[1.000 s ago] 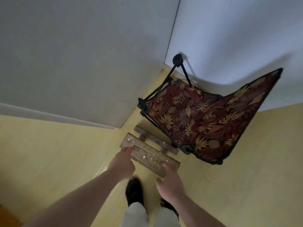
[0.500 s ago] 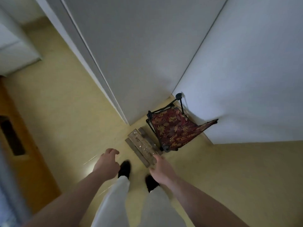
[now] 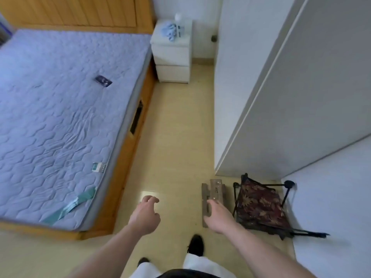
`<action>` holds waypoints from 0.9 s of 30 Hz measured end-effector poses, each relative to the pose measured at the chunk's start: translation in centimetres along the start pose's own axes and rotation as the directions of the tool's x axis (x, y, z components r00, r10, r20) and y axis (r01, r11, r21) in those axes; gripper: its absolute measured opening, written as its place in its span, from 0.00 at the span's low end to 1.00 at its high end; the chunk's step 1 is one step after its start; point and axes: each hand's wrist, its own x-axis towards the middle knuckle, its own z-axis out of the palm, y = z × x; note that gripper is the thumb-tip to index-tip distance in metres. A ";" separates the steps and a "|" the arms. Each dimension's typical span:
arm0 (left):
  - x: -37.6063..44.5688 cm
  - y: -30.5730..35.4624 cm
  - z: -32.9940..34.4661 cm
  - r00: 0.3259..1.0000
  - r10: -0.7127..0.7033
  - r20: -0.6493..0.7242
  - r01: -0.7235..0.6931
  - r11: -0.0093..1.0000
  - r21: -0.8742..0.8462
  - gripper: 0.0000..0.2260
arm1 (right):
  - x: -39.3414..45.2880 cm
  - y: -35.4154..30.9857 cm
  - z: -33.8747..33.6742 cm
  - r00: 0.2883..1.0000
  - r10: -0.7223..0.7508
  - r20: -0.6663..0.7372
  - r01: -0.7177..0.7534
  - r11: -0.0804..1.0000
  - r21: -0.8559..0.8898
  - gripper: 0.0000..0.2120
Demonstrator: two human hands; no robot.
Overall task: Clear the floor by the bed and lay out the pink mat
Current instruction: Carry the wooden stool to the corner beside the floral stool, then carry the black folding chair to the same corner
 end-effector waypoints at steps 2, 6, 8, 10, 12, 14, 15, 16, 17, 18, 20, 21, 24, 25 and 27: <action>-2.3 -3.3 -1.2 0.994 -0.079 -0.077 0.073 0.994 -0.075 0.24 | 0.0 -3.7 0.8 0.996 -0.076 0.038 0.079 0.991 -0.108 0.34; -8.2 -11.5 -2.7 0.948 -0.250 -0.198 0.204 0.952 -0.227 0.24 | -0.6 -12.2 4.7 0.966 -0.233 0.115 0.256 0.931 -0.262 0.32; -11.8 -16.5 -2.8 0.904 -0.352 -0.243 0.270 0.910 -0.314 0.24 | -1.8 -17.3 7.6 0.936 -0.311 0.164 0.349 0.881 -0.318 0.31; -16.3 -22.7 -2.3 0.852 -0.468 -0.236 0.345 0.840 -0.419 0.24 | -3.7 -22.8 11.9 0.894 -0.386 0.226 0.445 0.817 -0.367 0.31; -20.5 -27.9 -1.8 0.800 -0.562 -0.209 0.419 0.774 -0.474 0.23 | -5.8 -27.0 15.8 0.856 -0.434 0.281 0.515 0.760 -0.396 0.32; -25.2 -33.5 -0.7 0.728 -0.657 -0.194 0.491 0.698 -0.521 0.23 | -8.4 -31.2 20.2 0.812 -0.473 0.342 0.582 0.703 -0.409 0.33; -27.5 -36.3 0.0 0.693 -0.697 -0.185 0.519 0.660 -0.544 0.23 | -9.9 -33.3 22.4 0.790 -0.491 0.367 0.611 0.676 -0.411 0.33; -29.7 -38.9 0.7 0.657 -0.735 -0.170 0.540 0.616 -0.573 0.23 | -11.3 -35.2 24.5 0.766 -0.512 0.389 0.642 0.645 -0.416 0.33; -31.9 -41.3 1.5 0.623 -0.767 -0.154 0.558 0.573 -0.601 0.23 | -12.8 -37.1 26.5 0.745 -0.529 0.406 0.666 0.615 -0.422 0.32; -34.0 -43.5 2.1 0.590 -0.796 -0.134 0.570 0.529 -0.629 0.23 | -14.1 -38.9 28.7 0.716 -0.551 0.429 0.698 0.577 -0.424 0.32; -36.8 -46.7 2.8 0.546 -0.829 -0.122 0.571 0.475 -0.670 0.23 | -16.1 -41.8 32.0 0.685 -0.559 0.467 0.728 0.541 -0.421 0.33; -38.2 -48.3 3.2 0.530 -0.840 -0.114 0.569 0.453 -0.686 0.23 | -17.2 -43.3 33.9 0.670 -0.562 0.485 0.742 0.523 -0.420 0.33; -40.6 -51.4 3.2 0.503 -0.858 -0.108 0.536 0.407 -0.740 0.23 | -19.8 -47.2 37.9 0.622 -0.571 0.536 0.783 0.457 -0.421 0.33; -41.1 -52.1 3.1 0.495 -0.863 -0.100 0.521 0.387 -0.760 0.23 | -20.6 -48.3 39.1 0.608 -0.569 0.553 0.794 0.434 -0.426 0.33; -41.5 -53.4 2.5 0.483 -0.870 -0.102 0.483 0.362 -0.798 0.24 | -21.5 -50.5 40.7 0.568 -0.579 0.585 0.822 0.370 -0.432 0.32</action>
